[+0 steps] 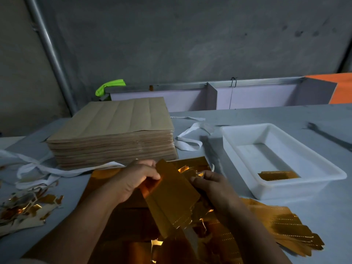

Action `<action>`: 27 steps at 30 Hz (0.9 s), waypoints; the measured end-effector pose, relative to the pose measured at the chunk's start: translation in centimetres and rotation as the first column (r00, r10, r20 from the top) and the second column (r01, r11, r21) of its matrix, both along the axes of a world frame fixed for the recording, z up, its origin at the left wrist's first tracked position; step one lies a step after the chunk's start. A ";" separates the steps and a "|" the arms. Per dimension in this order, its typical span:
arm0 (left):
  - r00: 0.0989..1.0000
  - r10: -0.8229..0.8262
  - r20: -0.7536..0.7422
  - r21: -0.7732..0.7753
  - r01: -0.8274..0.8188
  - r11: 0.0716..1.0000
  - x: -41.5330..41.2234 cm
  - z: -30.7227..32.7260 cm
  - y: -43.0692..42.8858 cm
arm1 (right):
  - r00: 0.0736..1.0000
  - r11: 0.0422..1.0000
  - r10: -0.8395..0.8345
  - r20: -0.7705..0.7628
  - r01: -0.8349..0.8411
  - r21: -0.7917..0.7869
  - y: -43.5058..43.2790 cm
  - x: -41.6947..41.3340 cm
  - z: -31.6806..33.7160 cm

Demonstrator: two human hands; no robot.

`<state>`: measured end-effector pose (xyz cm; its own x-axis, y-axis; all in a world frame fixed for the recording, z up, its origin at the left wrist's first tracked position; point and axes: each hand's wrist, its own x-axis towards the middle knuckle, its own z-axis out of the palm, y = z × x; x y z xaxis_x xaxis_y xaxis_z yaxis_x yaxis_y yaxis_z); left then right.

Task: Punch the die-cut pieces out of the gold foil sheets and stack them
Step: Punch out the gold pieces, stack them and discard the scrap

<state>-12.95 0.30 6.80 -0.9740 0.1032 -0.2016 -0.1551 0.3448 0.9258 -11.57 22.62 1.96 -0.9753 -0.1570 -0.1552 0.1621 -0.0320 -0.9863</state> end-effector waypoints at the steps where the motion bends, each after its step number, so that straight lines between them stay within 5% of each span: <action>1: 1.000 -0.019 -0.008 -0.020 0.019 1.000 0.0 -0.1 0.4 | 1.000 1.000 0.012 -0.008 -0.012 -0.004 -0.1 0.1 0.1; 11: 0.998 -0.055 0.008 -0.165 0.056 0.985 0.6 -0.4 2.0 | 0.992 0.991 -0.057 0.111 0.069 -0.111 1.3 0.5 0.3; 15: 0.988 0.151 -0.012 -0.113 -0.152 0.982 0.1 -0.3 1.5 | 0.959 0.948 -0.269 0.087 0.247 0.202 2.1 0.1 -0.5; 19: 0.935 0.355 -0.003 0.054 -0.355 0.933 -0.2 -0.2 1.4 | 0.922 0.746 -0.369 -0.114 0.367 0.556 2.8 0.4 -1.2; 22: 0.901 0.432 -0.019 0.160 -0.424 0.891 -0.1 -0.3 2.0 | 0.847 0.676 -0.389 -0.361 0.529 0.513 2.6 1.2 -0.6; 24: 0.887 0.460 -0.043 0.212 -0.442 0.871 0.1 -0.4 2.7 | 0.850 0.748 -0.366 -0.379 0.511 0.424 2.1 1.6 0.0; 27: 0.875 0.477 -0.080 0.273 -0.441 0.855 0.4 -0.7 3.7 | 0.956 0.930 -0.269 -0.115 0.289 0.226 1.2 2.2 0.9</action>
<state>-12.54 3.98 6.06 -0.9380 -0.3354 -0.0875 -0.1041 0.0317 0.9941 -9.39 23.82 2.88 -0.9853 0.1546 -0.0731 0.0998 0.1726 -0.9799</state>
